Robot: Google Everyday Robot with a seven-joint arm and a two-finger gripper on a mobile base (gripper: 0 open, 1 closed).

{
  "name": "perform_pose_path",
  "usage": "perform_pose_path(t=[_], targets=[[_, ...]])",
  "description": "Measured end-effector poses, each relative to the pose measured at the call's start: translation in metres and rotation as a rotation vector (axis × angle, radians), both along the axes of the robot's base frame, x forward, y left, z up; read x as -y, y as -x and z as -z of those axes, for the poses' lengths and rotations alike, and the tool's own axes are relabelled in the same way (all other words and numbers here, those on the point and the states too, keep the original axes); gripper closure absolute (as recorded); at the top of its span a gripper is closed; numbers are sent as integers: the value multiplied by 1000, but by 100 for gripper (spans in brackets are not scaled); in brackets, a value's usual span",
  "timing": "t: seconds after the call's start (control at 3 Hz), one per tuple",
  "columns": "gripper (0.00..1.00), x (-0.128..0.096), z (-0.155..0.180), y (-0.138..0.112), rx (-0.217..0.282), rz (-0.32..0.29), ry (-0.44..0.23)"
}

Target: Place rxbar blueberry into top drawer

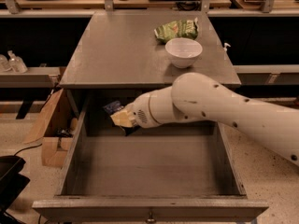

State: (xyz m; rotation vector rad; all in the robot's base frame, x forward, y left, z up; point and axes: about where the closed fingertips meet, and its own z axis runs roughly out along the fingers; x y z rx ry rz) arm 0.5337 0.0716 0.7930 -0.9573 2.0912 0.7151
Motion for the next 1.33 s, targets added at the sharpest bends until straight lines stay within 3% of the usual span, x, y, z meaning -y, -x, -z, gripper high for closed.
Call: perform_pose_path(t=[0.33,0.67,1.33], targets=[[100,14,1,5,42,-17,-1],[100,5,12,4,23,-47,19],[100,-11,121,46,-115,-137,28]])
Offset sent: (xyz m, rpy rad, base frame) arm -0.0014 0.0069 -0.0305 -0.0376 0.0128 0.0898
